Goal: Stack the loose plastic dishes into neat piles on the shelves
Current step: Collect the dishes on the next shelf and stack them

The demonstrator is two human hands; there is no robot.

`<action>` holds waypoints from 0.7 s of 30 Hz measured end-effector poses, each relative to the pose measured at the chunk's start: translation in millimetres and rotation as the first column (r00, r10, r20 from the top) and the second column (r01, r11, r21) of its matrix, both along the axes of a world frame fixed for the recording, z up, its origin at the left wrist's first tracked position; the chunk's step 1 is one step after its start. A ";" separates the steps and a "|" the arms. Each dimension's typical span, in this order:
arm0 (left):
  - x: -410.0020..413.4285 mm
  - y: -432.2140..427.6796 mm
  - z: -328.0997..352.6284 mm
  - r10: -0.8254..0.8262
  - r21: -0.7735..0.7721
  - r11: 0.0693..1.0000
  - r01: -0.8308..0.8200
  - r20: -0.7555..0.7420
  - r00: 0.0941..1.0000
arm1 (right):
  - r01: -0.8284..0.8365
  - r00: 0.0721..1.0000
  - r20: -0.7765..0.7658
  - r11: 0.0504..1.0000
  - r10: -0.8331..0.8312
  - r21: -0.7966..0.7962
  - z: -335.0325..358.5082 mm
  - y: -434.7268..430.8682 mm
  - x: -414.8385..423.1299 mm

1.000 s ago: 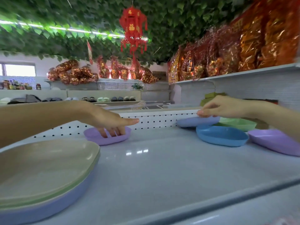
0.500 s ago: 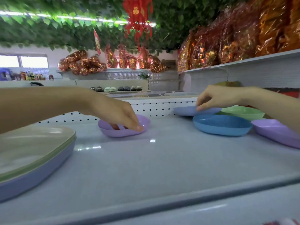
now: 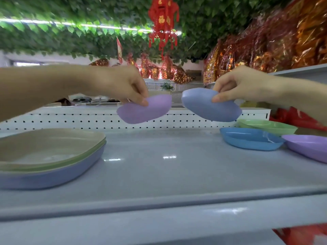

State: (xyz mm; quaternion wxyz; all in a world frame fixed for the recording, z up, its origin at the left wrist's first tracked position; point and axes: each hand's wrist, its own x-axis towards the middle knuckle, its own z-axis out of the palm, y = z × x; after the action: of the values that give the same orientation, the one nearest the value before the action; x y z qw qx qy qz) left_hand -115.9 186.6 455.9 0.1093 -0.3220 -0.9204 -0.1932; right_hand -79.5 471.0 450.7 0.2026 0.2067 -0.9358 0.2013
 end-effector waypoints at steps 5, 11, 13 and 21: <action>24.5 -47.7 22.2 0.062 0.079 0.995 -0.063 0.012 0.998 | -0.067 0.998 -0.013 0.995 0.066 -0.071 9.0 -35.2 16.2; 45.5 -111.3 25.9 0.174 0.158 0.973 -0.169 -0.022 0.984 | -0.202 0.966 -0.165 0.979 0.200 0.005 12.9 -121.6 23.8; 50.8 -136.8 23.3 0.222 0.116 0.969 -0.217 -0.035 0.974 | -0.254 0.956 -0.142 0.967 0.256 0.033 9.6 -158.8 28.5; 71.3 -230.9 4.3 0.212 -0.095 0.970 -0.225 -0.129 0.969 | -0.385 0.912 -0.056 0.893 0.407 0.231 -18.3 -276.4 44.8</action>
State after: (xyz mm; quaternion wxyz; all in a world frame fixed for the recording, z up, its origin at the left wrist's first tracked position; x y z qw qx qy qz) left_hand -44.6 -44.3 460.1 0.1662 -0.2350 -0.9513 -0.1101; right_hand -34.6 194.7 432.4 0.1818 0.4239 -0.8784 0.1251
